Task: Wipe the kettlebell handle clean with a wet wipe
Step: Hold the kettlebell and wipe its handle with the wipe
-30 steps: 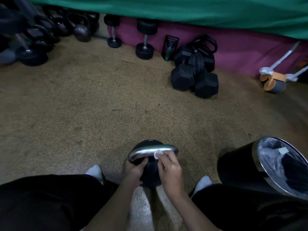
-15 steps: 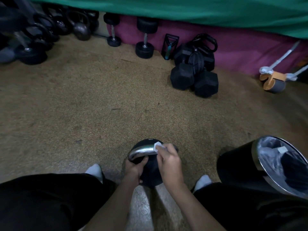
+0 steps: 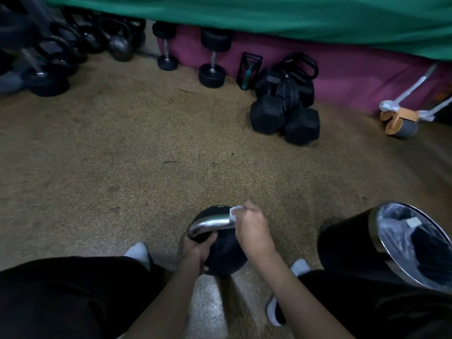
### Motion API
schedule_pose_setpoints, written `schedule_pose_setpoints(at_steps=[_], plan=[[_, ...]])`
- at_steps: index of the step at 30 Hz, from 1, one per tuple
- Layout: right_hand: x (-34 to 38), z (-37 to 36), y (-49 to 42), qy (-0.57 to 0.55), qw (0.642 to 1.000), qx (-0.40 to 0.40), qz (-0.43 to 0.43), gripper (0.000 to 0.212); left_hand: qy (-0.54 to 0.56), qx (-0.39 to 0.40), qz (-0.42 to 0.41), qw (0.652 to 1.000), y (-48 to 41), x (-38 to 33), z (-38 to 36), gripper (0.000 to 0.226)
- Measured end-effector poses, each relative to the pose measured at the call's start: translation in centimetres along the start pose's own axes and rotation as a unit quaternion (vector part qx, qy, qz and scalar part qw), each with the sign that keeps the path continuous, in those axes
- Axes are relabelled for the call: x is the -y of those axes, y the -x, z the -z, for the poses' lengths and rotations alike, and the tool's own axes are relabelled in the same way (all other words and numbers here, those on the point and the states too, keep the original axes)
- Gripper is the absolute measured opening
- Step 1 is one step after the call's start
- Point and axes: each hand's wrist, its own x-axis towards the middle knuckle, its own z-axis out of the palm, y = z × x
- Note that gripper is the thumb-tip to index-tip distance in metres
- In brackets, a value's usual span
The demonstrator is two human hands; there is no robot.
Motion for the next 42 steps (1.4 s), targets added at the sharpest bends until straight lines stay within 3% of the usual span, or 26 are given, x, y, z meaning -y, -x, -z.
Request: schedule_pose_setpoints(at_steps=[20,31,42], plan=[[2.6,3.7,-4.9,0.084,0.961,0.262,-0.004,0.025,0.022,0.008,-0.003,1.000,-0.2,0.0,0.2,0.075],[1.9,4.0,-6.6,0.117,0.938,0.326,-0.027,0.014,0.021,0.001,-0.008,1.000,-0.7,0.5,0.3,0.087],[1.6,3.3,-7.1,0.120,0.939,0.321,-0.026,0.031,0.027,0.003,-0.006,1.000,-0.1,0.2,0.2,0.080]])
